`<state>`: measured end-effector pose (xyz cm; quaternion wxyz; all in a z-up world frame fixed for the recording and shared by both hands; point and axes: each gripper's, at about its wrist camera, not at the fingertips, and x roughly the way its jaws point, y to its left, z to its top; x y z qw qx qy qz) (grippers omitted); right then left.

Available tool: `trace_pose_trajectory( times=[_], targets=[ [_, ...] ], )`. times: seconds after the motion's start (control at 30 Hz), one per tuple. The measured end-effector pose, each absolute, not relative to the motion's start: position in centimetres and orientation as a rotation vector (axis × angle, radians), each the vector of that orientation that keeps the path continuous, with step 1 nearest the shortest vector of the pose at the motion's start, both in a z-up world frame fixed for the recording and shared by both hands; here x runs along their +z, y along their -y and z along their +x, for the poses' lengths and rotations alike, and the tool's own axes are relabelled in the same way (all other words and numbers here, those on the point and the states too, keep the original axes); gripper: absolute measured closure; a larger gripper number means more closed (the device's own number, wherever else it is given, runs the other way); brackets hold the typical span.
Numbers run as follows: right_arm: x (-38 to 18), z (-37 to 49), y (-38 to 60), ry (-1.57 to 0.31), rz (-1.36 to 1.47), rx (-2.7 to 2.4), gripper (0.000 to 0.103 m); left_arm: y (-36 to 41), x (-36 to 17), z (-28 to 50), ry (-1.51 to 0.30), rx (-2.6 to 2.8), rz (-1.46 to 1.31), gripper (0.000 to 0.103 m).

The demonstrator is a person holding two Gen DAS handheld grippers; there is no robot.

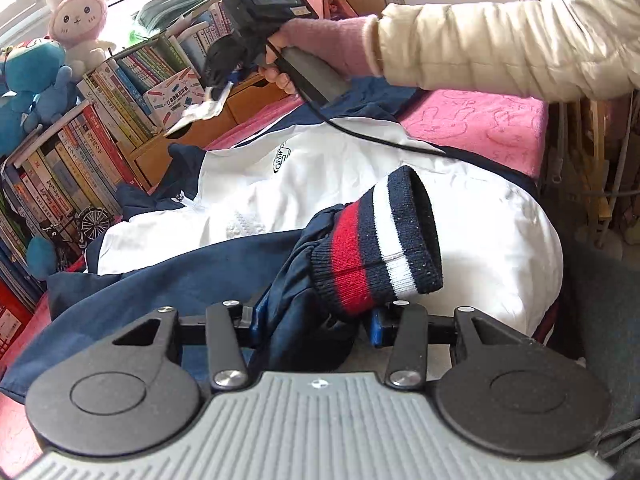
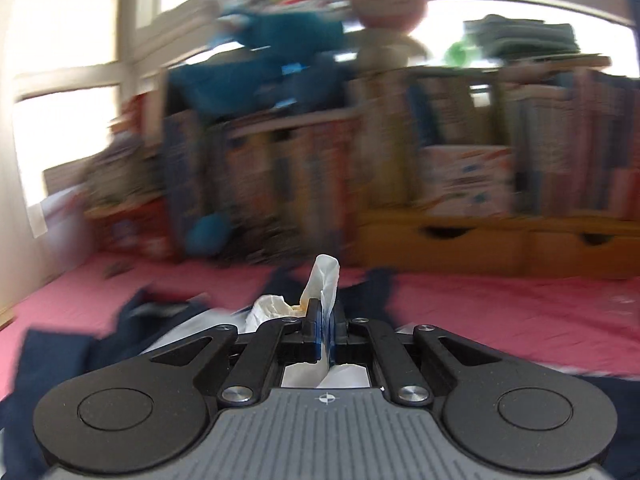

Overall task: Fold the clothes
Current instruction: 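Carry the held striped cuff across the white front with the left tool, release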

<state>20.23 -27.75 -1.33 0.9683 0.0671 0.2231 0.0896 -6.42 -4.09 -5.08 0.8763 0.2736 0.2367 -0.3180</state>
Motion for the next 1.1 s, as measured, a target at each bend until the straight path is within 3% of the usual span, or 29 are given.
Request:
trace_pose_trajectory(
  times=[0.07,0.13,0.17,0.2,0.27,0.3,0.4,0.53,0.73,0.9,1.03,1.1],
  targets=[
    [-2.3,26.3,32.6,-0.600,0.269,-0.020,0.066,4.5,-5.5,-5.9,-0.495,-0.642,0.547,0.051],
    [-2.9,26.8,35.5,-0.646,0.372,-0.086,0.031,4.6,-5.8,-5.3,-0.492,-0.625,0.528,0.050],
    [-3.2,25.8,36.1,-0.613,0.409,-0.073,0.024,4.6,-5.9,-5.0,-0.486,-0.617,0.519,0.054],
    [-3.5,24.5,36.7,-0.572,0.444,-0.052,0.012,4.4,-5.8,-4.8,-0.473,-0.597,0.508,0.068],
    [-4.3,21.9,36.9,-0.541,0.490,0.042,0.010,3.8,-5.1,-3.9,-0.451,-0.534,0.482,0.082],
    [-4.7,20.7,36.7,-0.544,0.512,0.095,0.010,3.4,-4.6,-3.4,-0.438,-0.499,0.468,0.084],
    [-5.1,17.7,34.7,-0.559,0.517,0.275,0.010,0.6,-2.1,-0.8,-0.365,-0.343,0.467,0.086],
    [-4.7,15.1,28.9,-0.597,0.310,0.420,0.010,-5.2,2.0,3.8,-0.261,-0.039,0.586,0.086],
    [-5.2,13.7,20.9,-0.640,0.067,0.490,0.010,-19.9,8.8,10.5,-0.148,0.563,0.561,0.087],
    [-7.1,14.3,19.1,-0.690,0.009,0.462,0.010,-31.5,8.8,13.6,-0.259,0.849,0.371,0.093],
    [-7.9,15.1,18.6,-0.725,0.010,0.462,0.010,-35.3,7.1,14.9,-0.297,0.910,0.318,0.093],
    [-8.1,15.8,18.6,-0.745,0.040,0.449,0.010,-36.7,4.5,16.5,-0.419,0.920,0.341,0.093]
  ],
)
